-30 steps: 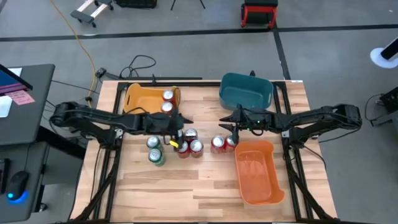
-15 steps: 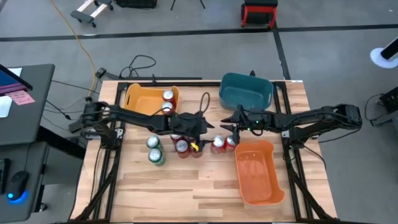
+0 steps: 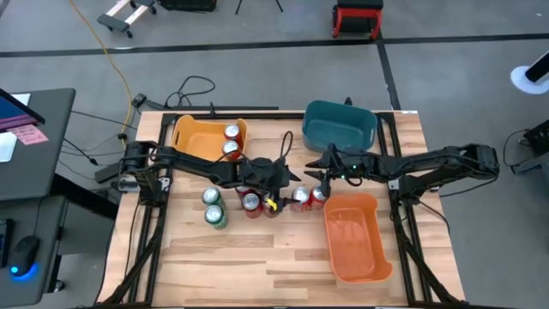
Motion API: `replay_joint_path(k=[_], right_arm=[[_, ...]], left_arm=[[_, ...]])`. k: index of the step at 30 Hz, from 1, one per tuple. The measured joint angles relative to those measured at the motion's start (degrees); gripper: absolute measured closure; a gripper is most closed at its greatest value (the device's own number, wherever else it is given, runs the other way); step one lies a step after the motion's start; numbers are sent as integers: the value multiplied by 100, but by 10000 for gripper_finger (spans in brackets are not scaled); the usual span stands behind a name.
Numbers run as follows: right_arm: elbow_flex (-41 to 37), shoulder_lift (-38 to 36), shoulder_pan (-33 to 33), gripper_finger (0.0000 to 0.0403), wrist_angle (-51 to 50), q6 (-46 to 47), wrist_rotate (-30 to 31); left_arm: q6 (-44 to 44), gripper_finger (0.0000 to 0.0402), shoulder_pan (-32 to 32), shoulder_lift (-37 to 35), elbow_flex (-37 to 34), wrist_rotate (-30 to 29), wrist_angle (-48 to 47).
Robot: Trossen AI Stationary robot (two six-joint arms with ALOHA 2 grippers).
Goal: Sort soda cans
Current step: Put the left orange soda can into the yellow bin
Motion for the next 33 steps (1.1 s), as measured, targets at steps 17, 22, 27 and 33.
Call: replay_joint_path(k=[17, 22, 27, 33], right_arm=[[0, 0, 2, 264, 180, 203, 1272], [0, -82, -2, 264, 251, 221, 1273], [0, -348, 0, 264, 231, 270, 1272], [-2, -669, 32, 264, -36, 338, 1268]], left_arm=[[-550, 7, -216, 2, -4, -698, -66], [-554, 7, -236, 7, -11, -717, -250], [-491, 7, -290, 171, 143, -732, -292], [-238, 7, -346, 715, 880, -726, -1033]])
